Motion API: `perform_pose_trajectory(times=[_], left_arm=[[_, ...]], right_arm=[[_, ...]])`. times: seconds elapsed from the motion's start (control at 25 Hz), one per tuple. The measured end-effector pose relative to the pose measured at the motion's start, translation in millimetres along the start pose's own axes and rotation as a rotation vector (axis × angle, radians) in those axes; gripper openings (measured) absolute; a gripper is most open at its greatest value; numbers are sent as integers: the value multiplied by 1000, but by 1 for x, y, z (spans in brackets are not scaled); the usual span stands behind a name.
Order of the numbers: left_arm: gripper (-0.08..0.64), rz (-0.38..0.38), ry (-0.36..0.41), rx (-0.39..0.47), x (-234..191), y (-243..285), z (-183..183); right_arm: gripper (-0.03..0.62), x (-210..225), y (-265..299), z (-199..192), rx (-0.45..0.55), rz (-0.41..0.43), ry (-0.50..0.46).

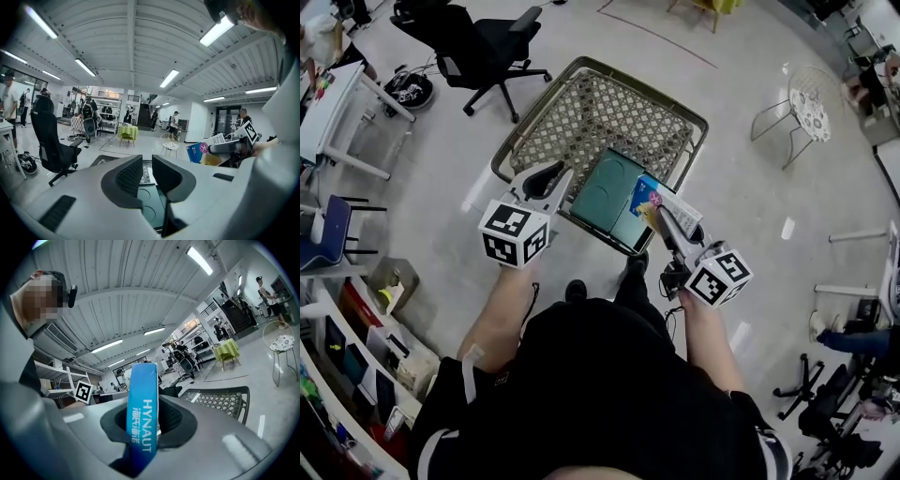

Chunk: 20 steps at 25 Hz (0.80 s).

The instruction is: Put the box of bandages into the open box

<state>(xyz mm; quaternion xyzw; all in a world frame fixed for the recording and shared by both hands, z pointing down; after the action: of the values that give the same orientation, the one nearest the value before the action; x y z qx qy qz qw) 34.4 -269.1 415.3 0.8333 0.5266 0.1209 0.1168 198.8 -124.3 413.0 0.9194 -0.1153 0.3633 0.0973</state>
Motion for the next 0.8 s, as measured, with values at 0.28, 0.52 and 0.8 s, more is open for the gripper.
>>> perform_pose_trajectory(times=[0.28, 0.52, 0.8], left_arm=[[66, 72, -65, -9, 17, 49, 22], [66, 150, -101, -39, 33, 66, 18], [66, 150, -143, -63, 50, 59, -10]], right_arm=[[84, 59, 12, 30, -112, 74, 28], [84, 93, 20, 21, -262, 133, 43], [85, 117, 32, -16, -386, 104, 27]])
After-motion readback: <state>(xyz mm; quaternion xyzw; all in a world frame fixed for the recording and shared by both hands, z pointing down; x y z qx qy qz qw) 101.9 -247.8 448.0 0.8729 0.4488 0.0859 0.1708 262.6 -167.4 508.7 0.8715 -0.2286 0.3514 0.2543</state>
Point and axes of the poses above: the fingertips, and each gripper's own axes: y forward along the fingers, x to its right, z out of its top, the point moved 2 cm from there along -y, backward along the fingers, and after that the axes turned 14 degrees about y, right-handed, at the moved point
